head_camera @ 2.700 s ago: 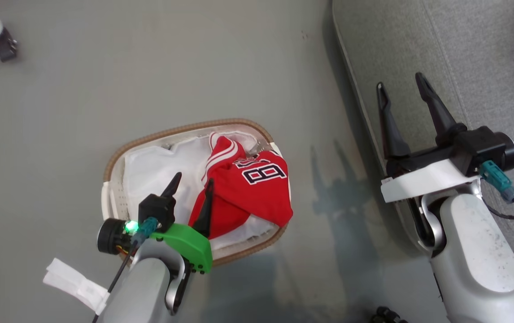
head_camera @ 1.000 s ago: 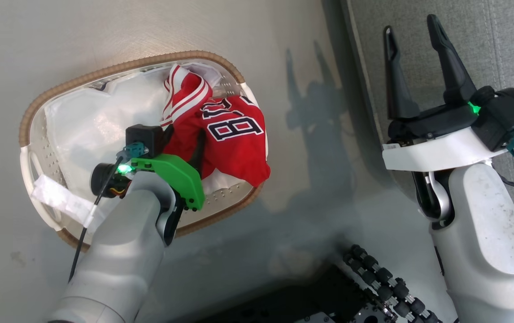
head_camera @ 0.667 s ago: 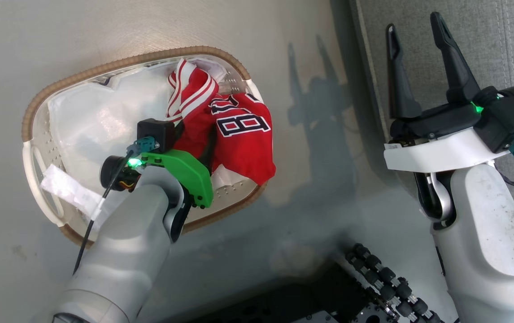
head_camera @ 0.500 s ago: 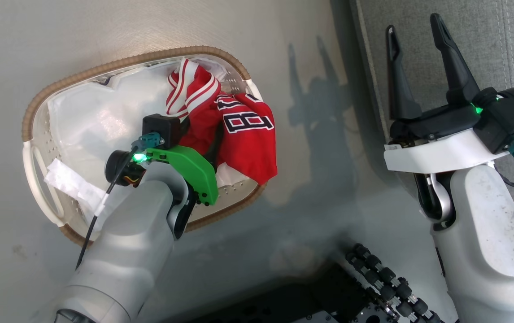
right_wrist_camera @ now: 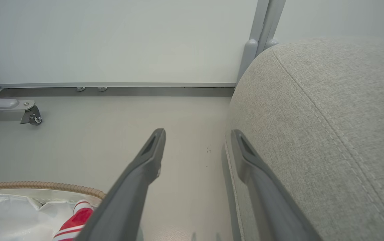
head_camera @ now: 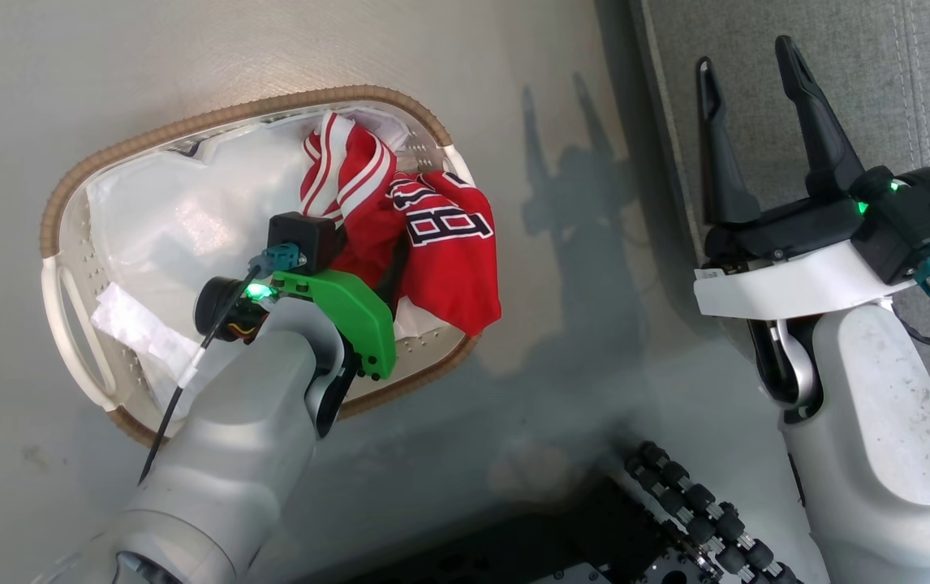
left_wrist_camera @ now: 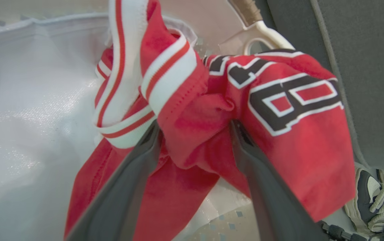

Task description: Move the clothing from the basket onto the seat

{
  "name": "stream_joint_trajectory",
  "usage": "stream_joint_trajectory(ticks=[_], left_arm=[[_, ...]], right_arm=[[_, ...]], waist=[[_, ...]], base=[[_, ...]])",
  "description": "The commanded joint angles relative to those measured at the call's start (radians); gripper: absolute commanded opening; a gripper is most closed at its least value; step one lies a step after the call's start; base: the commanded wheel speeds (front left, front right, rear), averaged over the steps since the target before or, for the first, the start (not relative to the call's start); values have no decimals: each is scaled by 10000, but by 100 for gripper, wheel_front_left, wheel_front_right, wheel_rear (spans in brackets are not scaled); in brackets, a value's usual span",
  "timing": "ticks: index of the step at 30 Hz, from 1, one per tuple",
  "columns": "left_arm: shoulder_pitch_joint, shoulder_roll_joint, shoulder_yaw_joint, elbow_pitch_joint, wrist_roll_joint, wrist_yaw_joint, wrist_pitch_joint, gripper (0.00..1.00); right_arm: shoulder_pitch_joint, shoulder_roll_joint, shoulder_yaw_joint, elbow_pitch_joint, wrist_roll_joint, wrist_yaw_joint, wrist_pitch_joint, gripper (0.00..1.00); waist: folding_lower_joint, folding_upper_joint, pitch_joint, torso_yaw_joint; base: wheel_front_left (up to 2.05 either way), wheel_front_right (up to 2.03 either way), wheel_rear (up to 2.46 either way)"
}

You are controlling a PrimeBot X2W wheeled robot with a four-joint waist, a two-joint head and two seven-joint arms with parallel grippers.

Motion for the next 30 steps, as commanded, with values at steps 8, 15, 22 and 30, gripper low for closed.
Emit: stream_joint_trajectory(ticks=[8, 15, 22, 30], left_arm=[[-423, 57, -694, 52, -864, -29, 384, 100], [-562, 56, -1206, 163, -1249, -29, 310, 0], [-598, 59, -1508, 339, -1619, -29, 167, 0], [-295, 231, -1678, 674, -1875, -29, 32, 0]], right_arm=[[6, -26, 36, 84, -40, -14, -20, 100], [-2, -26, 39, 141, -58, -14, -20, 100], [-51, -26, 79, 240, 22, -14, -20, 100], [-189, -26, 329, 434, 252, -14, -18, 100]], waist=[[0, -1, 6, 5], [0, -1, -12, 7], [0, -1, -151, -35], [0, -1, -668, -305]], base=[[0, 0, 0], [0, 0, 0], [0, 0, 0], [0, 0, 0]])
